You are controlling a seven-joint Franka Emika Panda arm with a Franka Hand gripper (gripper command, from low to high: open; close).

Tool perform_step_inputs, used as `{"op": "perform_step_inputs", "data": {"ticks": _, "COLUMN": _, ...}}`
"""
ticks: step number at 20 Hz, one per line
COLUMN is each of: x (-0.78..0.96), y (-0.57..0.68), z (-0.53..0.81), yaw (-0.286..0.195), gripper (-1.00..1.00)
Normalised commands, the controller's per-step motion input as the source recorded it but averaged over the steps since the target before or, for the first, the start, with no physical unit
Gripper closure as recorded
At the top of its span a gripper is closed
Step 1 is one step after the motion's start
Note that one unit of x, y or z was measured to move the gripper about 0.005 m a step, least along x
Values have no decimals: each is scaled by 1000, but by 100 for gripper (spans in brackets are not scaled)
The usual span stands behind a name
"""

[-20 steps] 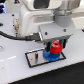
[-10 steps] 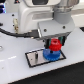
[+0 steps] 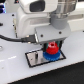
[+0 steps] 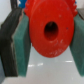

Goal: Insert the blue gear onto the right peg, followed by the red gear

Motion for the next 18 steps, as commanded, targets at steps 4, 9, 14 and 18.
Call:
{"op": "perform_step_inputs", "data": {"ticks": 4, "x": 132, "y": -12, "z": -163, "yaw": 0, "gripper": 100}}
{"op": "perform_step_inputs", "data": {"ticks": 9, "x": 27, "y": 46, "z": 136, "yaw": 0, "gripper": -100}}
{"op": "perform_step_inputs", "data": {"ticks": 14, "x": 7, "y": 57, "z": 231, "yaw": 0, "gripper": -100}}
{"op": "perform_step_inputs", "data": {"ticks": 18, "x": 3, "y": 94, "z": 657, "yaw": 0, "gripper": -100}}
